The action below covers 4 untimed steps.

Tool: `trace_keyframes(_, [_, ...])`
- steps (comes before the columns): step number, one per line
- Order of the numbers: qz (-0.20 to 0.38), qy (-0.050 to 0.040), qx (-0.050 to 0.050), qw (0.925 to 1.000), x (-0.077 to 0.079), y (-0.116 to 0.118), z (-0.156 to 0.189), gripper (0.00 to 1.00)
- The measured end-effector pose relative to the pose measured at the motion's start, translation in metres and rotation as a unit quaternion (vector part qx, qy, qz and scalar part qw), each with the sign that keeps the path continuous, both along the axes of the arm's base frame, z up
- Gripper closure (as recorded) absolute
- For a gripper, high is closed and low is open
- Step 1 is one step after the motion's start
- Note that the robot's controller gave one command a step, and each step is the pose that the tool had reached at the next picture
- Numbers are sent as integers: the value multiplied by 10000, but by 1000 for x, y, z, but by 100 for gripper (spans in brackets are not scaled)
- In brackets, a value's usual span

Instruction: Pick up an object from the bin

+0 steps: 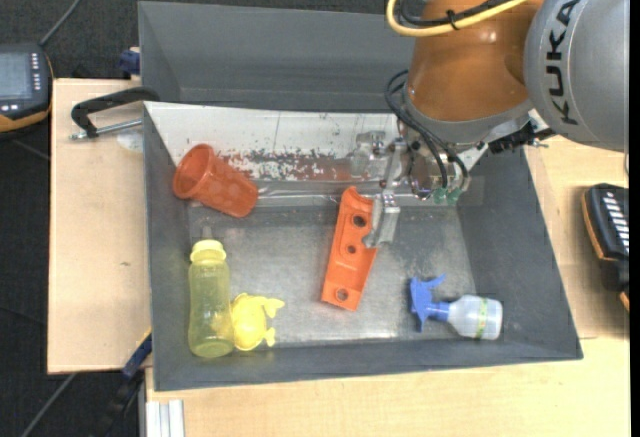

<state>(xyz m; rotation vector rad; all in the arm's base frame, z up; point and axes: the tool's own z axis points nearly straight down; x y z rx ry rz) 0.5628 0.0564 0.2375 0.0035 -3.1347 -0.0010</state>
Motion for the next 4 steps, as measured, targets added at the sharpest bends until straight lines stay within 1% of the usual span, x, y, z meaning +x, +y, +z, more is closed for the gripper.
trace_keyframes(1, [-8,-46,5,10000,1,0,5,0])
trace_keyframes(2, [224,-53,7,9997,-41,-6,-30,0])
trace_keyframes(3, [970,-24,15,9953,-57,-39,-53,0])
trace_keyframes(4, [1517,-89,3,9884,-30,-29,-107,0])
